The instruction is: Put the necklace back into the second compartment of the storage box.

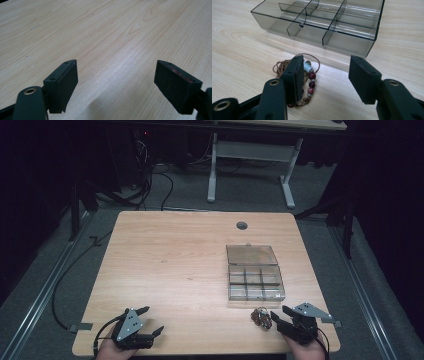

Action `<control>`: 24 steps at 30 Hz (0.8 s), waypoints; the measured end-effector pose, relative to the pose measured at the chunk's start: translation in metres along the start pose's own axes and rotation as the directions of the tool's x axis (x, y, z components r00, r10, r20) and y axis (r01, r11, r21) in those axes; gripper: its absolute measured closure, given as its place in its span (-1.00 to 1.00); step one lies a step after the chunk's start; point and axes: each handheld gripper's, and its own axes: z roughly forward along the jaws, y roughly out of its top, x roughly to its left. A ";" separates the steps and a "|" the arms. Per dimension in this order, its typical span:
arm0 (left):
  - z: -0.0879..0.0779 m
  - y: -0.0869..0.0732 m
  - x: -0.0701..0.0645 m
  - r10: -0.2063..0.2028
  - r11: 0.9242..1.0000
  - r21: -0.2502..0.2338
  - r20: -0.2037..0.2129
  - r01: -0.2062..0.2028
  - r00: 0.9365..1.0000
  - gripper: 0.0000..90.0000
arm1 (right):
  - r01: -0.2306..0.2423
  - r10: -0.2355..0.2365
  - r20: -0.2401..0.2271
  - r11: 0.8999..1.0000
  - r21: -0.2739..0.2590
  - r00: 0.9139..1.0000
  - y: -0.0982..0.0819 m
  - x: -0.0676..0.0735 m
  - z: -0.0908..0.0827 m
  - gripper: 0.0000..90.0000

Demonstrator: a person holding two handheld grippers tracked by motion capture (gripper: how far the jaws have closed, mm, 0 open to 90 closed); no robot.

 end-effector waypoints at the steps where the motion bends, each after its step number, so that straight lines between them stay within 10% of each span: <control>1: 0.000 0.000 0.000 0.000 1.000 0.000 0.000 0.000 1.000 -0.57 | 0.000 0.000 0.000 1.000 0.000 1.000 0.000 0.000 0.000 0.05; 12: 0.000 0.000 -0.001 0.005 1.000 0.002 0.005 -0.005 1.000 -0.57 | -0.002 0.000 0.011 0.990 0.143 1.000 0.008 0.005 0.005 -0.05; 24: 0.000 0.000 -0.001 0.011 1.000 0.003 0.013 -0.011 1.000 -0.57 | -0.002 0.000 0.003 0.947 0.322 1.000 0.019 0.006 0.012 -0.03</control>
